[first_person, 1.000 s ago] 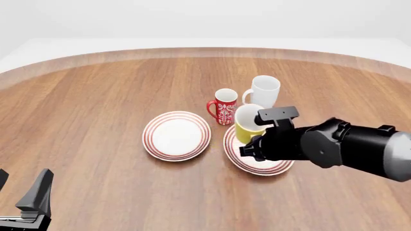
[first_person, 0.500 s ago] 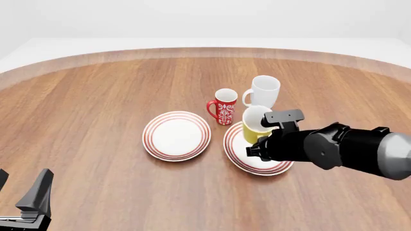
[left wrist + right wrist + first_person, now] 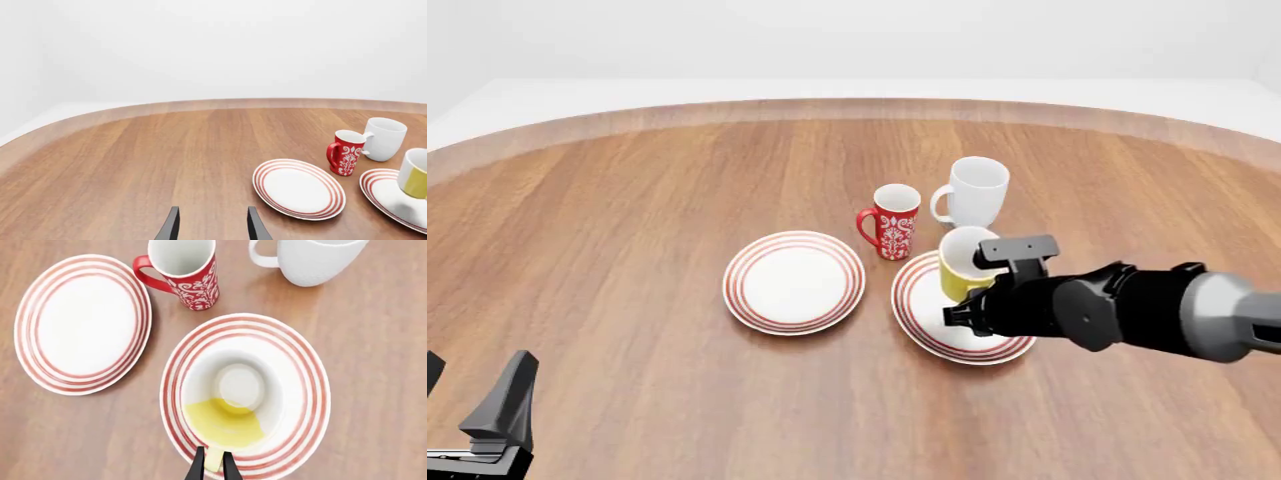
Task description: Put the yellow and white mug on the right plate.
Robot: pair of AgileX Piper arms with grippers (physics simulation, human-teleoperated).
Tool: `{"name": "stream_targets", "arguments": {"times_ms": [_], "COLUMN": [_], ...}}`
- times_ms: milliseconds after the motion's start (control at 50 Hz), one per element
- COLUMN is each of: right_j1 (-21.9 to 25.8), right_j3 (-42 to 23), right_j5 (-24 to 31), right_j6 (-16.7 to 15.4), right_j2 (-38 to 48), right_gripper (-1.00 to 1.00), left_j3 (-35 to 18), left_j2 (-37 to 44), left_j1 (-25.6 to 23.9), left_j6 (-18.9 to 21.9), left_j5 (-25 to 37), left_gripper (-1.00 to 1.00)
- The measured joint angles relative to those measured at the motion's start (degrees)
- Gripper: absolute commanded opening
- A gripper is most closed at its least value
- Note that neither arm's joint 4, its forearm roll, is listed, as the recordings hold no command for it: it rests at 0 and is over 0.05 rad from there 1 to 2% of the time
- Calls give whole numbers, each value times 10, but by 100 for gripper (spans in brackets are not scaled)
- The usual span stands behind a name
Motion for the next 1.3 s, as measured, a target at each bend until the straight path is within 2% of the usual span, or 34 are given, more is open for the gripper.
{"name": "stream_targets", "arguments": {"times_ms": [460, 480, 1000, 1300], "right_j1": [0, -1, -7, -1], "right_j3": [2, 2, 9, 23], "right_j5": [-22, -22, -12, 6], "right_j6": [5, 5, 4, 6], "right_j2": [29, 29, 16, -24], "right_gripper": [-100, 100, 100, 100], "left_j3": [0, 0, 0, 0], "left_j2": [0, 0, 0, 0], "left_j1": [0, 0, 0, 0], "left_j6": [0, 0, 0, 0], "left_j5": [0, 0, 0, 0], "left_gripper": [100, 100, 100, 100]}}
